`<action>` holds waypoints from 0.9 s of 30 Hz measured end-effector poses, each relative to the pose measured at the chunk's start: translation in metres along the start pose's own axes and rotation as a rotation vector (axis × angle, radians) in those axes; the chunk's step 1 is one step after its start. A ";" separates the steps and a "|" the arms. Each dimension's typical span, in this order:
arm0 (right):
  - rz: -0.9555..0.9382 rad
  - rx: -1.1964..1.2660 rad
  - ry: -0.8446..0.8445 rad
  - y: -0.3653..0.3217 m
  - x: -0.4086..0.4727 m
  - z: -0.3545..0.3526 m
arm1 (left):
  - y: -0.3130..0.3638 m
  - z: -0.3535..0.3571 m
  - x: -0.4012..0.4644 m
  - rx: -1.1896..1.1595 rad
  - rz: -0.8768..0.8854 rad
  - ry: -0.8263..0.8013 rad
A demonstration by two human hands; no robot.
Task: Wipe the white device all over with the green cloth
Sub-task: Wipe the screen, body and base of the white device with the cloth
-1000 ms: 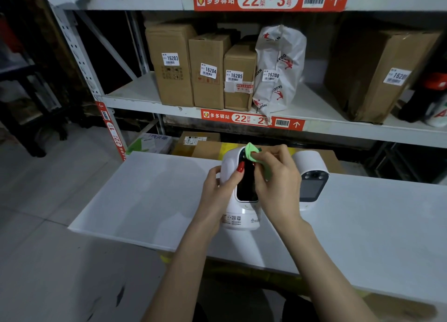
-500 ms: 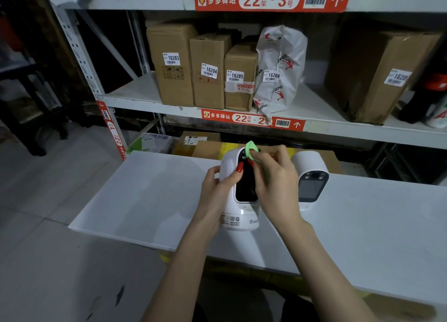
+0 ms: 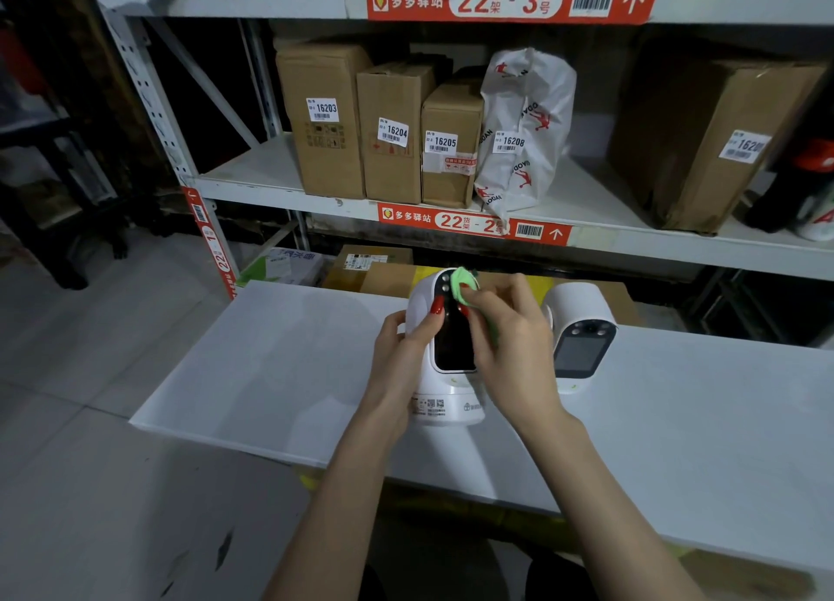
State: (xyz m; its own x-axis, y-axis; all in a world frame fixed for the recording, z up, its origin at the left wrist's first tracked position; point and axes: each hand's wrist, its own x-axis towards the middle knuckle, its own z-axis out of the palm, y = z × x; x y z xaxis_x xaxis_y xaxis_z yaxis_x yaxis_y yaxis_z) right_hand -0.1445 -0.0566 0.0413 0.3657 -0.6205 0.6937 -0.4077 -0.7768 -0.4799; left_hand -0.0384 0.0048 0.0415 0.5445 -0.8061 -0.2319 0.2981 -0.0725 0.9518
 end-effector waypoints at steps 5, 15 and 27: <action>-0.027 0.025 -0.040 0.000 0.000 -0.001 | 0.000 0.000 0.001 0.020 0.009 0.012; 0.027 0.061 -0.021 -0.005 0.000 -0.002 | -0.003 0.001 0.003 0.017 -0.005 0.004; 0.180 0.203 -0.047 -0.004 0.004 -0.006 | -0.003 -0.002 0.003 0.038 0.001 0.009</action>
State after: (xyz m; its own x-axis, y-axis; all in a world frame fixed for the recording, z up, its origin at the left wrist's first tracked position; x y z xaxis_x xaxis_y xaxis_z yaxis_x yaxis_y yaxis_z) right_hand -0.1464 -0.0555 0.0495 0.3428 -0.7511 0.5642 -0.2952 -0.6564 -0.6943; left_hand -0.0364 0.0036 0.0377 0.5520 -0.8007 -0.2327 0.2681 -0.0939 0.9588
